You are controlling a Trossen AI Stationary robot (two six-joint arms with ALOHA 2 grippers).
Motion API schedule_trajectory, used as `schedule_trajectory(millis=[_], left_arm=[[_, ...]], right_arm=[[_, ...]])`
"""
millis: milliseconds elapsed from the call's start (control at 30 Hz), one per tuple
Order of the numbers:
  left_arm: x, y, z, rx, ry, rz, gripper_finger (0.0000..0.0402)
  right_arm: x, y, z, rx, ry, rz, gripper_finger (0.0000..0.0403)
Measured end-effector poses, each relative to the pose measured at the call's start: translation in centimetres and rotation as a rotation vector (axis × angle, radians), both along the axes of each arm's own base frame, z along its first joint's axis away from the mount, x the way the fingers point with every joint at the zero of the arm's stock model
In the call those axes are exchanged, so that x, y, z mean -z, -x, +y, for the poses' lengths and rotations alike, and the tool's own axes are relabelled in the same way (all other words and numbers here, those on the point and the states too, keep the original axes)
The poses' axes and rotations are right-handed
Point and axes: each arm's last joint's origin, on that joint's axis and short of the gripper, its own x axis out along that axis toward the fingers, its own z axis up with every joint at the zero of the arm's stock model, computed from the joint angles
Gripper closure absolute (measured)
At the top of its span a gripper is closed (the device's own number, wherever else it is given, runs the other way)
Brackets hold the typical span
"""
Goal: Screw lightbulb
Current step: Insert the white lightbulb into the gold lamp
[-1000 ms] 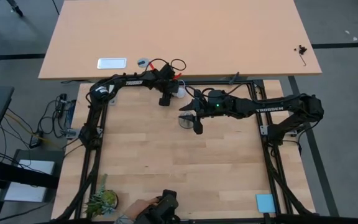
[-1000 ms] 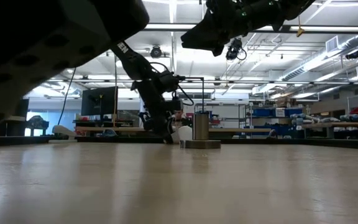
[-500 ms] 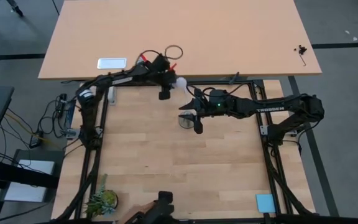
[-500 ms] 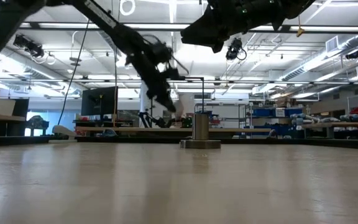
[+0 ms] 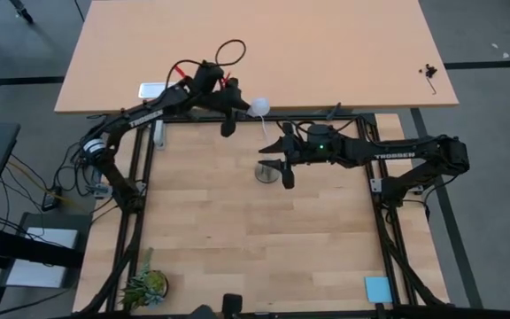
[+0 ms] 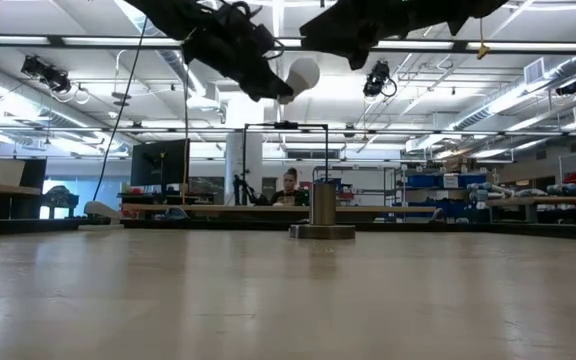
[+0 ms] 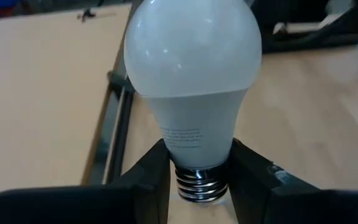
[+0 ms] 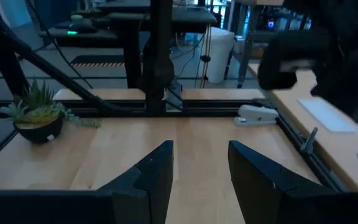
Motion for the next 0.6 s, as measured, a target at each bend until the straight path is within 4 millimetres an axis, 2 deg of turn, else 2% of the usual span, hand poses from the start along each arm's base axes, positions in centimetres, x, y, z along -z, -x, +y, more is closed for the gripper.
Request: schedule_trajectory(millis=[133, 233, 600], left_arm=[[0.2, 0.1, -1.7, 0.036, -0.022, -0.061, 0.0283], [1.2, 0.1, -3.0, 0.067, -0.036, -0.109, 0.0283], [6.1, 0.4, -7.2, 0.122, 0.039, -0.393, 0.0283]], right_arm=[[1.1, -0.2, 0.4, -0.003, -0.033, 0.046, 0.0241], [2.7, 0.0, 0.8, -0.014, -0.047, 0.091, 0.0241], [5.0, 1.1, 1.7, 0.019, -0.099, -0.162, 0.0241]])
